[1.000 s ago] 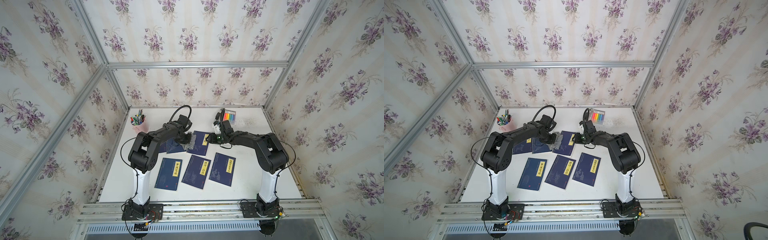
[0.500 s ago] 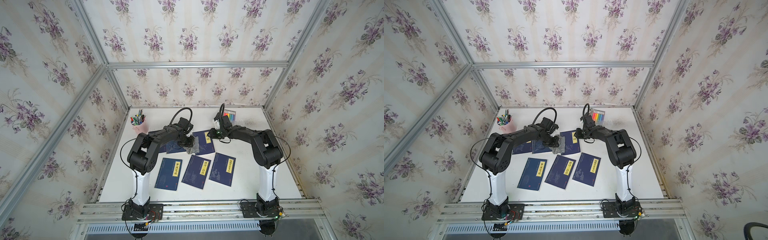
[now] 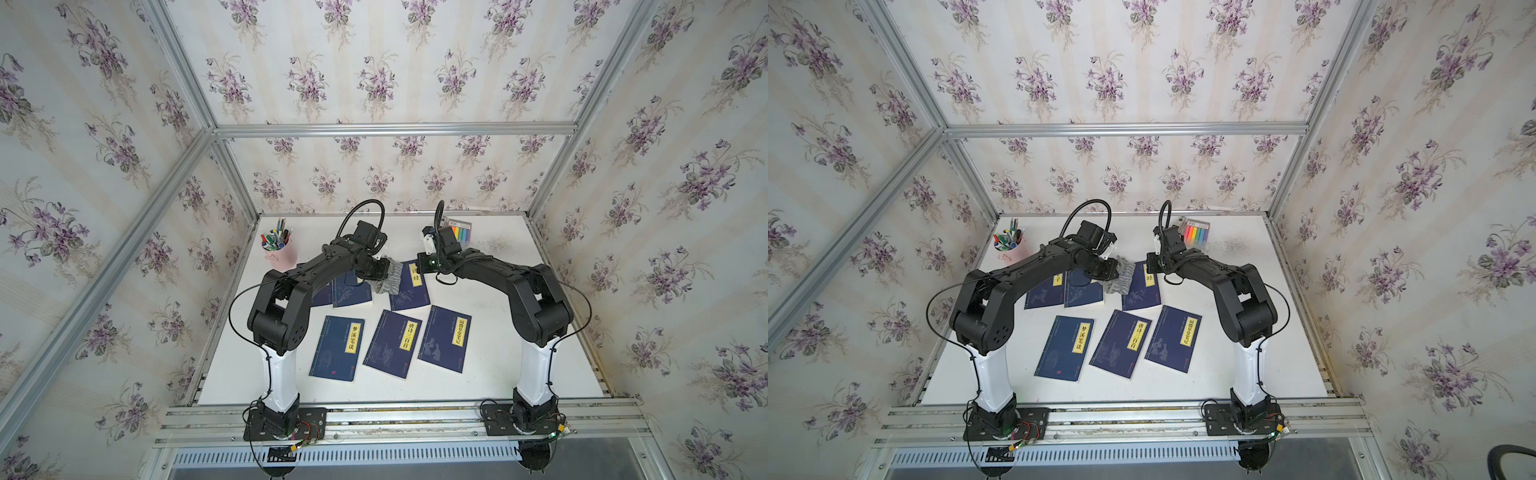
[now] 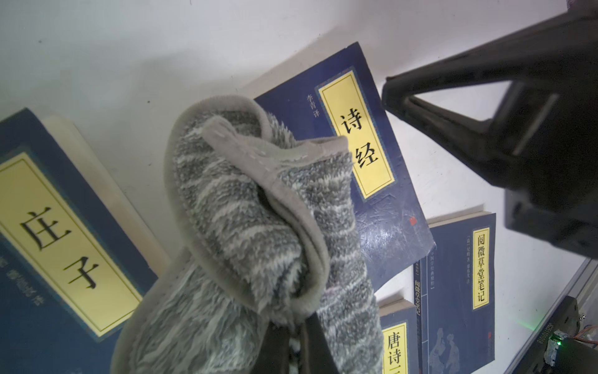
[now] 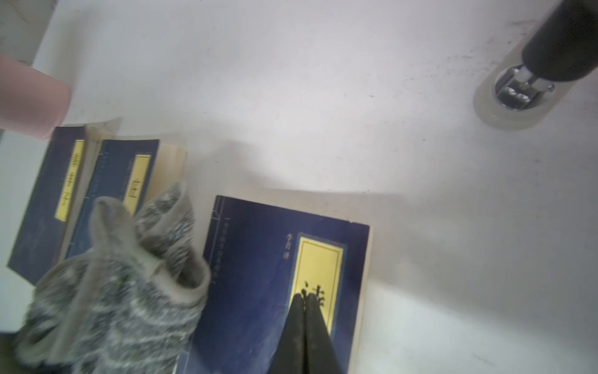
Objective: Wipe the cover of the book
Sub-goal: Wipe the dirt from the cover of the book.
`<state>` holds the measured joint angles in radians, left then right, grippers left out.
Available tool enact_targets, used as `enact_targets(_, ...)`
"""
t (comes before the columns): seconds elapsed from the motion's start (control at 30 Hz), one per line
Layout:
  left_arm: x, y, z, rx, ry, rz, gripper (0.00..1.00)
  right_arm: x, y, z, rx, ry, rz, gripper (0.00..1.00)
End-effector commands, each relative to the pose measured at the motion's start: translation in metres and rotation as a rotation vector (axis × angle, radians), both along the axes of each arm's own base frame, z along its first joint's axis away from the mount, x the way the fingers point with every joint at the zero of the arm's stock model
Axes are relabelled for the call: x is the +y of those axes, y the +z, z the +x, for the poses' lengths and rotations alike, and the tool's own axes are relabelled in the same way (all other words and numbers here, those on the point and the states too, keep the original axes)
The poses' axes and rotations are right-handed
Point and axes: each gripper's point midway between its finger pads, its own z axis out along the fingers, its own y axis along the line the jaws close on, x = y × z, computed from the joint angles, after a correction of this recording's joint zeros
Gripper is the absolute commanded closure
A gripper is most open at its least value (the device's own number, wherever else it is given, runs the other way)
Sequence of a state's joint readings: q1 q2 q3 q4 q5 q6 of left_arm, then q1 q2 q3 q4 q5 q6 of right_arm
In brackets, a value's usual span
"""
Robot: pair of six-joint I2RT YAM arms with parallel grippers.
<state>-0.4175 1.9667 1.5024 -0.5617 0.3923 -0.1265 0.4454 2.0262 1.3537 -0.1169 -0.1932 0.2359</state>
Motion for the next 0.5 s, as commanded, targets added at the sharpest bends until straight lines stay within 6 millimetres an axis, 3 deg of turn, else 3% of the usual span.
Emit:
enact_targets(0.0,0.002,0.002,0.001,-0.011,-0.005,0.021,0.92,-0.007,-0.026,-0.004,0.064,-0.012,-0.069,0.99)
enact_targets(0.17,0.001,0.003,0.006,-0.017,-0.013,0.034,0.92,-0.012,-0.047,-0.012,0.124,-0.021,-0.095,0.99)
enact_targets(0.47,-0.008,-0.011,0.035,-0.024,-0.006,0.082,0.92,-0.020,-0.056,-0.030,0.154,-0.027,-0.099,1.00)
